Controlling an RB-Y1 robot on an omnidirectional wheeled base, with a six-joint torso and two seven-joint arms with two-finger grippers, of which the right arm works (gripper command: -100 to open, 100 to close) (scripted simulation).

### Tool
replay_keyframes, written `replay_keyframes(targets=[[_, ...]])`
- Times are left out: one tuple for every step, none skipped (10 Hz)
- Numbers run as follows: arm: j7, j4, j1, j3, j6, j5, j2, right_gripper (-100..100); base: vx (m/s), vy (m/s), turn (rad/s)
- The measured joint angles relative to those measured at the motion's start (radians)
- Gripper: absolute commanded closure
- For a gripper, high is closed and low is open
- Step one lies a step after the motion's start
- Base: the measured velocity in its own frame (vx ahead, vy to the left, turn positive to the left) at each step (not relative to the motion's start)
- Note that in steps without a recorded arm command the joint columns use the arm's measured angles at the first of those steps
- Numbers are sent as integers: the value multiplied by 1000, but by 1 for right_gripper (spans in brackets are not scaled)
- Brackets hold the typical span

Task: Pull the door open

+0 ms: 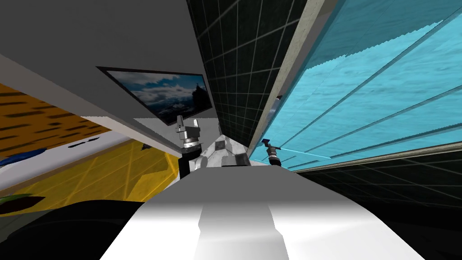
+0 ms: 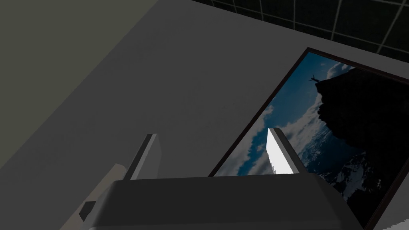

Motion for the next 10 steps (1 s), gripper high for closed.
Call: replay_keyframes(targets=[[-13, 1, 6, 12, -7, 7, -8, 100, -269, -24, 114], [-24, 0, 10, 22, -13, 13, -14, 100, -265, -46, 118], [-34, -11, 21, 33, -15, 19, -18, 100, -243, -48, 125], [-45, -12, 27, 44, -20, 25, -23, 100, -106, -19, 26], [-47, -10, 30, 47, -20, 26, -22, 100, -151, -18, 85], [-55, -14, 38, 53, -24, 30, -30, 100, -229, -48, 123], [-67, -11, 42, 61, -38, 35, -39, 100, -227, -68, 131], [-79, -19, 53, 71, -48, 40, -45, 100, -252, -78, 152], [-94, -17, 60, 84, -65, 47, -54, 100, -264, -58, 140], [-107, -18, 69, 96, -79, 54, -62, 100, -269, -50, 107]])
